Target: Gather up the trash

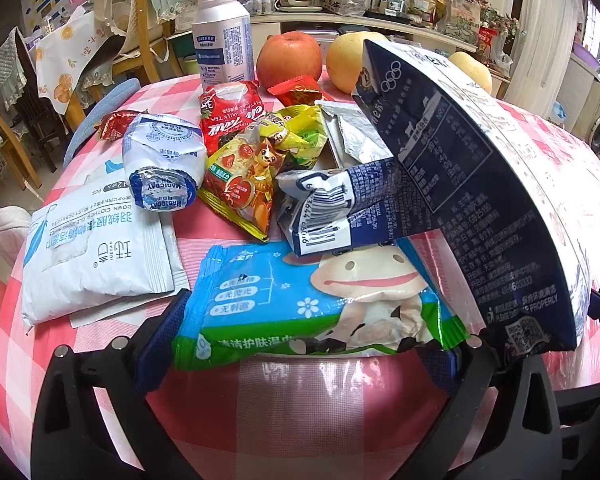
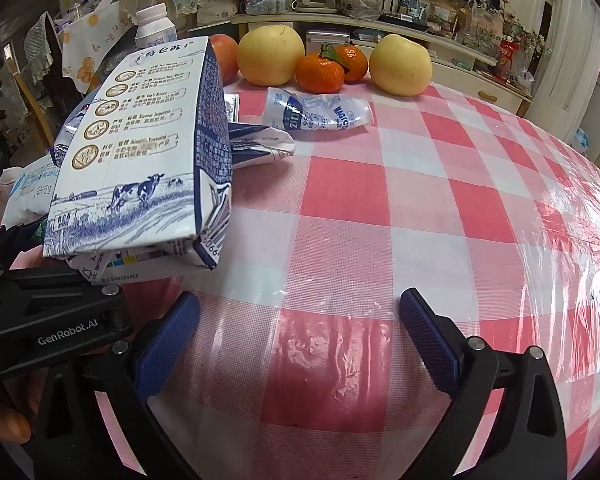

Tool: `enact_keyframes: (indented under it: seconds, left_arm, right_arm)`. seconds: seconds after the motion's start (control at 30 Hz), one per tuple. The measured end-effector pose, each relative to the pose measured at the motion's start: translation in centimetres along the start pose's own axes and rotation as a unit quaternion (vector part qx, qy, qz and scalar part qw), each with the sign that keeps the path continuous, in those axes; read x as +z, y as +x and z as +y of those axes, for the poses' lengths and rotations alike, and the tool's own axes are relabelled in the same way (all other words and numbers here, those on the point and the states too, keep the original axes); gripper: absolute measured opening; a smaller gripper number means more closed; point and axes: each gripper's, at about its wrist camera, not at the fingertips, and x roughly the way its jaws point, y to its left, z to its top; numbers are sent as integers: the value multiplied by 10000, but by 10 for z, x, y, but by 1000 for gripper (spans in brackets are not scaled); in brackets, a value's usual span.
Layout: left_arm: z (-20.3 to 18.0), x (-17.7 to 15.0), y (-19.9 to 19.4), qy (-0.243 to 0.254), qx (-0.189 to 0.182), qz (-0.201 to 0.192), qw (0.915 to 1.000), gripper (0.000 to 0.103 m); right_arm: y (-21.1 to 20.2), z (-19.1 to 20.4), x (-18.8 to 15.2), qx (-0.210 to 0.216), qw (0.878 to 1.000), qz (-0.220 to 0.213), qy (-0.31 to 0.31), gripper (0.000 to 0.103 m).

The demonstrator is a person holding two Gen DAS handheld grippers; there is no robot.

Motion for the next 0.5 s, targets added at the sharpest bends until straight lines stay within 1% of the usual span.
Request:
enact_keyframes:
  seconds: [0.13, 0.2, 0.3, 0.4, 0.47, 0.5]
  left_arm:
    - [0, -2, -3, 12, 22, 2, 10000, 100]
    - [4, -8, -12, 12, 9, -62, 10000, 100]
    - [11, -14, -24, 44, 52, -221, 9997, 99]
    - [21, -19, -41, 97, 197, -466, 9987, 100]
    - [31, -24, -56, 129, 193, -617, 9978, 100]
    - [33, -24, -61, 125, 218, -675, 9974, 100]
  right_arm:
    - [-4, 3, -3, -43, 9999, 109, 58, 98]
    - [-8, 5, -5, -76, 9998, 172, 7, 98]
    - [-24, 6, -8, -241, 9996, -63, -157, 98]
    - [-47, 7, -13, -386, 9984, -359, -221, 98]
    - [-60, 6, -15, -384, 9974, -565, -231, 98]
    - [-63, 6, -11, -406, 9971, -604, -236, 98]
